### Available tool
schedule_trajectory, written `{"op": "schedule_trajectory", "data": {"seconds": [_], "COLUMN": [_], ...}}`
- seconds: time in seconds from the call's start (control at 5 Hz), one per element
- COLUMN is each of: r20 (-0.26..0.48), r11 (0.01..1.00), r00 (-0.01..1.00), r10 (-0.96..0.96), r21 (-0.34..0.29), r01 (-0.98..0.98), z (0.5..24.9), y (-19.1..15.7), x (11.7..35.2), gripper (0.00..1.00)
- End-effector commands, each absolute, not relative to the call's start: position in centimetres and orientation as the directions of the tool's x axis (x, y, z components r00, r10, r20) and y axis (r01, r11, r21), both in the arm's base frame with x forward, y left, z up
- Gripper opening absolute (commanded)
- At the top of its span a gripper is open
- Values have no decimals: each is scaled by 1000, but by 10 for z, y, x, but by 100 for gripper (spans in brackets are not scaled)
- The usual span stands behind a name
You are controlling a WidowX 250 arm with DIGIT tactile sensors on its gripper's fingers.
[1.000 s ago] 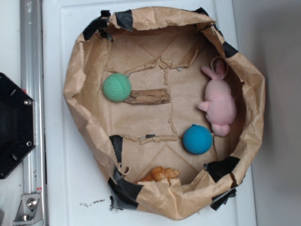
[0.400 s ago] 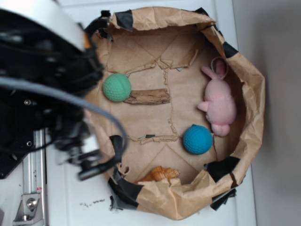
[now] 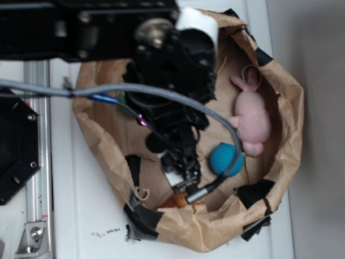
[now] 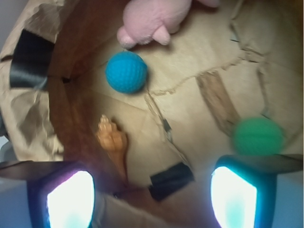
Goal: Grab the shell.
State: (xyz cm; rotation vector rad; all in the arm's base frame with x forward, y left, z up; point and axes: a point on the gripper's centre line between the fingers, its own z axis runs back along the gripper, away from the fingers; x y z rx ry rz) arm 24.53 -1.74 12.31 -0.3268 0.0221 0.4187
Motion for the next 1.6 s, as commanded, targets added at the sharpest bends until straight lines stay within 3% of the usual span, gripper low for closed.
{"op": "schedule_trajectory", "data": {"seconds": [0.0, 0.4, 0.6, 0.8, 1.0, 1.2, 1.4], "r20": [-143, -204, -128, -69, -48, 2, 76], "r11": [865, 853, 907, 943, 942, 943, 951], "r00": [928, 924, 957, 973, 969, 966, 959], "r10": [345, 324, 262, 221, 241, 258, 274], "r21": [-337, -360, -306, -240, -229, -217, -168], "r01": [-373, -378, -289, -231, -246, -252, -258], "z": [81, 65, 42, 25, 28, 59, 109], "y": [-54, -100, -112, -108, -93, -61, -13], "x": [259, 255, 259, 263, 270, 281, 283], "gripper": [100, 100, 100, 84, 0, 0, 0]}}
